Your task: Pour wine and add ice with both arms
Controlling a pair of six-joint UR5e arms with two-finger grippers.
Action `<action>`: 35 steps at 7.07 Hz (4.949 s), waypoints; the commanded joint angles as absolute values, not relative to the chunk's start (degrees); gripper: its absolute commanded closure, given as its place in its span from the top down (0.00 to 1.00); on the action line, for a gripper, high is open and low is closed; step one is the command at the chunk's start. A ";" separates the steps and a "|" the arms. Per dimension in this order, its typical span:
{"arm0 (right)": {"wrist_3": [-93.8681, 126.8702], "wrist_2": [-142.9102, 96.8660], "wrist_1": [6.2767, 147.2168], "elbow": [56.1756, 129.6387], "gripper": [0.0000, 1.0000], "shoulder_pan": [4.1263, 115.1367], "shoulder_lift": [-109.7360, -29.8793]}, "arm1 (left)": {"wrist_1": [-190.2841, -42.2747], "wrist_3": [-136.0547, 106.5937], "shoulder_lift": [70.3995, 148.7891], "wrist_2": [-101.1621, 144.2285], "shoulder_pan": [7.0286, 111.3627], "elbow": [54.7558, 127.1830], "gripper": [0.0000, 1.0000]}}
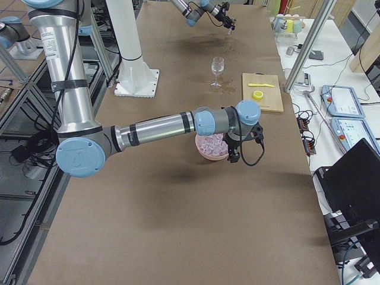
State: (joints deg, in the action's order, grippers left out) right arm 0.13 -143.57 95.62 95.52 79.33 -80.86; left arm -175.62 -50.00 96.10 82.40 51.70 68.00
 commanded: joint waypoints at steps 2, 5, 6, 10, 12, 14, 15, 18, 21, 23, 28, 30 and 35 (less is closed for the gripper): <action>0.35 -143.53 95.62 95.36 1.00 79.10 -80.34 | -175.96 -49.92 95.63 82.35 51.68 68.38 0.98; 1.22 -143.53 95.63 95.36 1.00 79.01 -79.72 | -175.78 -50.10 92.30 82.88 51.59 70.40 0.98; 2.71 -143.61 95.63 95.88 1.00 79.01 -79.63 | -175.61 -50.01 88.37 83.40 51.59 73.71 0.98; 9.37 -140.29 95.01 96.24 1.00 75.52 -75.07 | -169.85 -50.01 82.26 117.65 64.35 80.42 0.97; 18.31 -135.91 86.36 96.07 1.00 70.61 -75.49 | -157.02 -49.75 84.10 136.87 77.46 80.94 0.97; 25.21 -131.85 76.86 96.24 1.00 65.76 -80.12 | -156.71 -48.25 84.29 137.20 77.87 80.86 0.97; 25.49 -130.79 73.51 96.33 1.00 64.44 -82.85 | -156.71 -48.25 84.29 137.11 77.87 80.86 0.97; 26.01 -130.17 73.39 97.46 0.96 61.97 -83.06 | -156.71 -48.25 84.46 137.02 77.96 80.86 0.98; 26.37 -128.15 73.39 98.09 0.89 59.07 -84.11 | -156.71 -48.25 84.20 137.02 77.96 80.86 0.98; 26.45 -127.45 73.39 98.09 0.85 57.84 -84.02 | -156.71 -48.25 84.29 137.02 77.96 80.86 0.98; 26.54 -126.04 73.39 98.09 0.00 56.95 -83.76 | -156.80 -48.25 84.11 137.02 77.96 80.86 0.98; 26.46 -126.38 73.39 98.35 0.00 57.04 -83.59 | -156.80 -48.25 84.11 137.02 77.96 80.86 0.98; 32.64 -126.83 90.29 110.02 0.00 57.32 -73.64 | -157.06 -48.25 83.85 136.93 78.05 80.86 0.98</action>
